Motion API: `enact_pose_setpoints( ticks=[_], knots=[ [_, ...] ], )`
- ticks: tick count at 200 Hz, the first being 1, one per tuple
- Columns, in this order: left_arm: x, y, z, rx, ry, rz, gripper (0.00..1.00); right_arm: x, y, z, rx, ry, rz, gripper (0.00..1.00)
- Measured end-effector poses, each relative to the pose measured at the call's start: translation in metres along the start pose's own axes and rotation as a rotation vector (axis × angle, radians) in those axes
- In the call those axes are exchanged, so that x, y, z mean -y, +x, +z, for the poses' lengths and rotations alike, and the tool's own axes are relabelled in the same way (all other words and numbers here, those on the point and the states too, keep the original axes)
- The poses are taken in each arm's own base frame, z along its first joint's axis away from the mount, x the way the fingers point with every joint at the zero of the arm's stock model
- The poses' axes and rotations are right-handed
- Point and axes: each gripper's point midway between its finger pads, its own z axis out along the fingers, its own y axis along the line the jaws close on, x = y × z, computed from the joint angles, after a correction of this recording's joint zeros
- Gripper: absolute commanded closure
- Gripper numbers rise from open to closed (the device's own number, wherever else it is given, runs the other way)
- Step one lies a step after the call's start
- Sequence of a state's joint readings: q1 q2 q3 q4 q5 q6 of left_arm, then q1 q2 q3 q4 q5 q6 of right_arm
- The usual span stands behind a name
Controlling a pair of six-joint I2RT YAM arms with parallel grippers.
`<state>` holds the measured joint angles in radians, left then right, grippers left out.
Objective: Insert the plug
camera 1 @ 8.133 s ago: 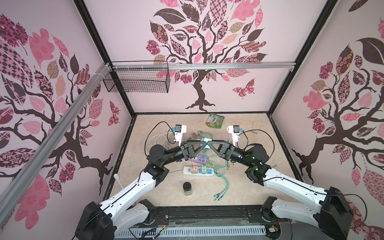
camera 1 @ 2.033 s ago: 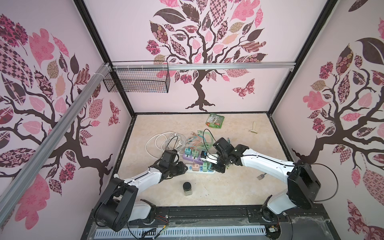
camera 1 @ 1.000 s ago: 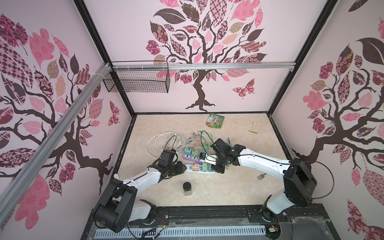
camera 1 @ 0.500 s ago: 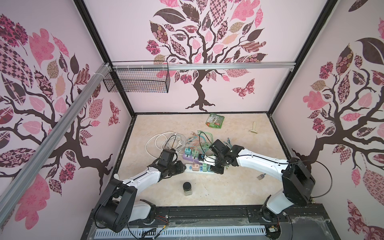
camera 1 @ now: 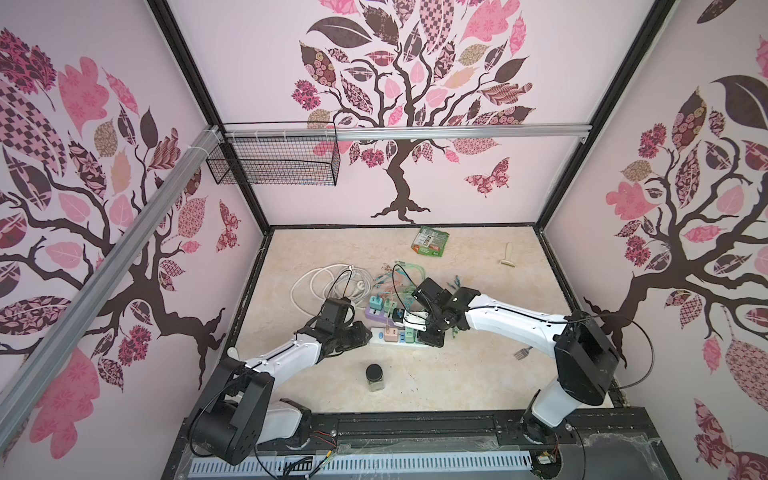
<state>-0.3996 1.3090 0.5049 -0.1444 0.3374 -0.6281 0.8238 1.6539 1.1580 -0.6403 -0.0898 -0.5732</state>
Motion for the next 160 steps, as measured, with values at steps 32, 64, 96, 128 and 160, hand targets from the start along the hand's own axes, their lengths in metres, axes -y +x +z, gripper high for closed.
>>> enact_pose_setpoints(
  ticks=[32,64,96,128,160],
  knots=[
    [0.001,-0.001,-0.001,0.004,0.003,0.001,0.70,0.000,0.003,0.009,-0.029,0.008,-0.012,0.90],
    [0.000,-0.001,-0.001,0.005,0.002,0.000,0.70,0.000,0.003,0.010,-0.036,0.013,-0.016,0.90],
    [0.000,-0.001,-0.001,0.004,0.002,-0.001,0.70,0.000,0.004,0.012,-0.057,0.018,-0.017,0.90],
    [0.000,-0.002,-0.003,0.007,0.001,-0.003,0.70,0.000,0.004,0.012,-0.063,0.024,-0.010,0.87],
    [0.001,-0.003,-0.004,0.014,0.005,-0.001,0.69,0.001,0.003,0.011,-0.061,0.026,0.005,0.82]
  ],
)
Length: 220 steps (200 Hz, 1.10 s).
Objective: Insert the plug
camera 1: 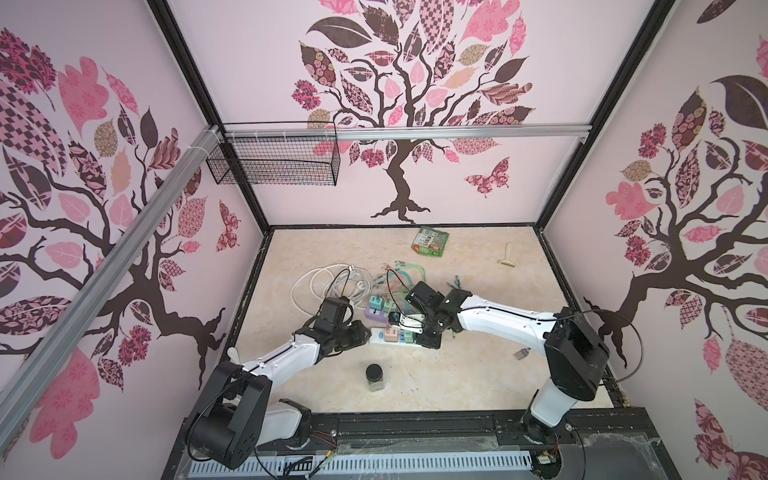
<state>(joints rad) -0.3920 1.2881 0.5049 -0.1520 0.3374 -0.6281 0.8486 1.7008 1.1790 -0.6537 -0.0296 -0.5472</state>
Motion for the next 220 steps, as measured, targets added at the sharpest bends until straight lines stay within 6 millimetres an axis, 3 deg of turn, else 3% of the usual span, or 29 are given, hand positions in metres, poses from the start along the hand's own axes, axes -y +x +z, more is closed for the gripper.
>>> enact_pose_setpoints(
  ticks=[135,220],
  knots=[
    [0.002,-0.001,-0.005,0.009,0.005,0.002,0.68,-0.002,0.000,-0.003,0.009,-0.011,0.087,0.56],
    [0.004,-0.004,-0.010,0.026,0.013,0.003,0.63,-0.005,-0.002,-0.034,0.081,0.007,0.143,0.41]
  ],
)
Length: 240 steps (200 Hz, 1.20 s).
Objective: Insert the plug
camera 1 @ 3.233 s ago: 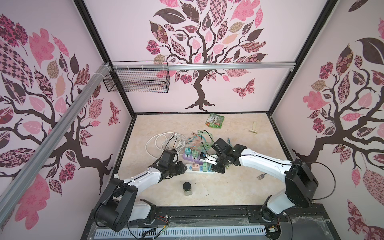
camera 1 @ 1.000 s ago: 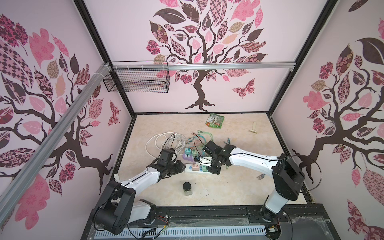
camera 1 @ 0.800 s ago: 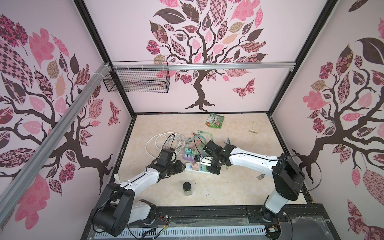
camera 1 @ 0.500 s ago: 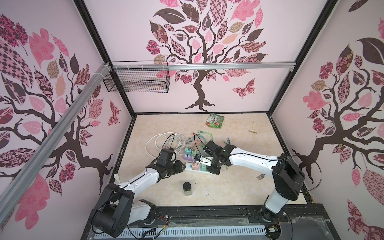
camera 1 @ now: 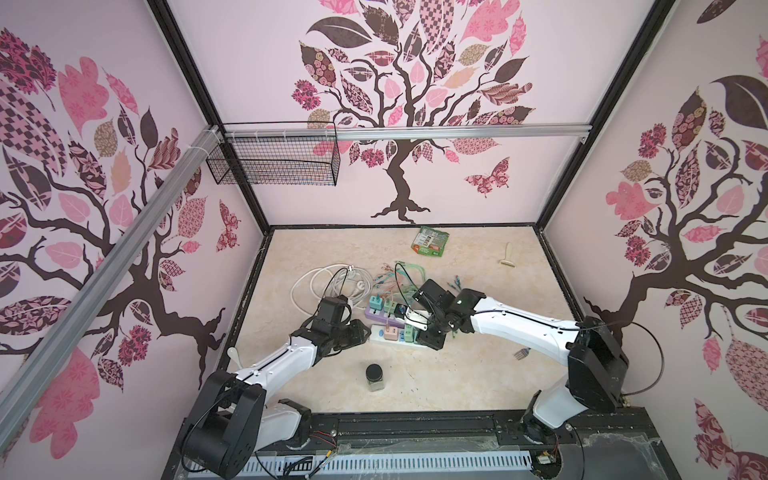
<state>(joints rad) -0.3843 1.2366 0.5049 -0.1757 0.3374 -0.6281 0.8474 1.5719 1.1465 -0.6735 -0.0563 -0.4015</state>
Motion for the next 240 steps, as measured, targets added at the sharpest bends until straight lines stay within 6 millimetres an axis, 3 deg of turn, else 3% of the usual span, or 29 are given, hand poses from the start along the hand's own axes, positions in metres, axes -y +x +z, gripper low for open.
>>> enact_pose_setpoints(
  ticks=[31,143,240],
  knots=[
    [-0.001,-0.001,-0.003,0.003,-0.004,-0.003,0.57,-0.004,0.005,-0.005,-0.003,-0.014,0.030,0.33],
    [0.004,-0.020,-0.021,0.066,0.003,-0.003,0.47,-0.044,0.028,-0.013,-0.047,-0.204,0.088,0.27],
    [0.004,-0.029,-0.032,0.098,0.002,-0.005,0.43,-0.077,0.016,-0.024,0.013,-0.413,0.112,0.25]
  ],
)
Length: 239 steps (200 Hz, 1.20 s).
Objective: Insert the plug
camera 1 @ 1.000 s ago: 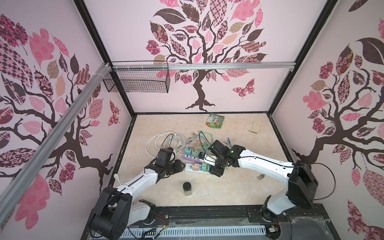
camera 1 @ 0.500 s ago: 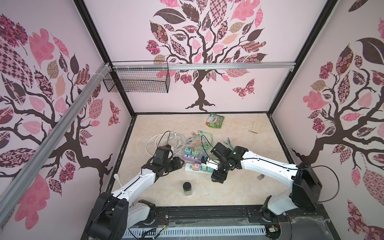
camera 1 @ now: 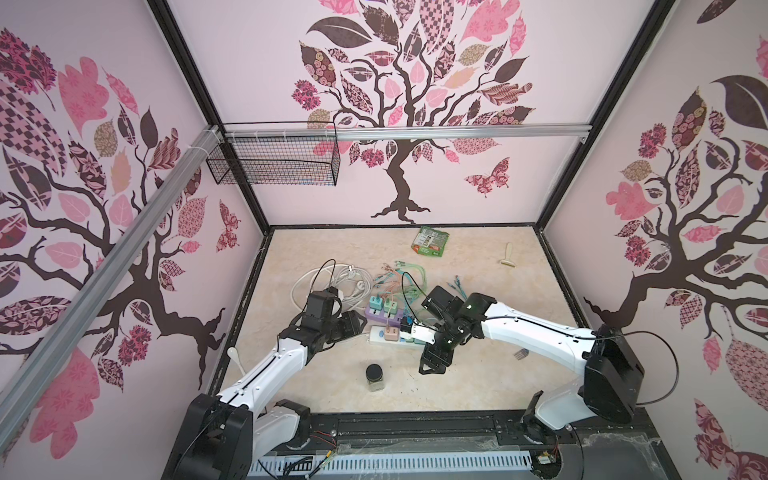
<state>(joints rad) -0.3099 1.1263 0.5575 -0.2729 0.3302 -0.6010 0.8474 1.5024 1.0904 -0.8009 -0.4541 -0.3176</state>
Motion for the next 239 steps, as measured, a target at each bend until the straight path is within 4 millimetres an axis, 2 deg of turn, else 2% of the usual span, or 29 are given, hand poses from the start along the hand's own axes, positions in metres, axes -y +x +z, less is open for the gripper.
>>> enact_pose_setpoints(
  ticks=[33,63,82,100,121,139,159,174,188,207,228,239],
  knots=[
    [-0.002,-0.004,-0.006,0.017,-0.003,-0.006,0.43,-0.020,-0.012,-0.011,0.075,-0.084,-0.027,0.24],
    [-0.009,-0.019,-0.016,0.067,-0.014,-0.030,0.42,-0.036,-0.035,-0.045,0.240,-0.073,-0.112,0.22],
    [-0.024,-0.032,-0.023,0.121,-0.060,-0.051,0.41,-0.037,-0.049,-0.069,0.369,0.006,-0.166,0.16],
    [-0.041,-0.044,-0.030,0.176,-0.123,-0.074,0.41,-0.026,-0.053,-0.088,0.479,0.127,-0.175,0.11],
    [-0.054,-0.059,-0.038,0.248,-0.176,-0.078,0.41,0.001,-0.055,-0.109,0.581,0.272,-0.123,0.06],
    [-0.057,-0.072,-0.045,0.313,-0.213,-0.039,0.40,0.037,-0.053,-0.133,0.674,0.422,-0.027,0.01],
    [-0.059,-0.093,-0.058,0.419,-0.264,0.020,0.36,0.075,-0.039,-0.161,0.768,0.618,0.078,0.01],
    [-0.060,-0.112,-0.070,0.515,-0.297,0.061,0.34,0.093,-0.027,-0.175,0.821,0.735,0.138,0.00],
    [-0.064,-0.126,-0.080,0.593,-0.327,0.086,0.33,0.110,-0.016,-0.186,0.860,0.829,0.192,0.00],
    [-0.084,-0.138,-0.086,0.655,-0.393,0.076,0.32,0.138,0.007,-0.202,0.914,0.959,0.292,0.00],
    [-0.113,-0.144,-0.083,0.681,-0.465,0.047,0.31,0.173,0.043,-0.214,0.946,1.102,0.435,0.00],
    [-0.121,-0.144,-0.079,0.670,-0.486,0.054,0.32,0.186,0.058,-0.220,0.957,1.169,0.497,0.01]
  ],
)
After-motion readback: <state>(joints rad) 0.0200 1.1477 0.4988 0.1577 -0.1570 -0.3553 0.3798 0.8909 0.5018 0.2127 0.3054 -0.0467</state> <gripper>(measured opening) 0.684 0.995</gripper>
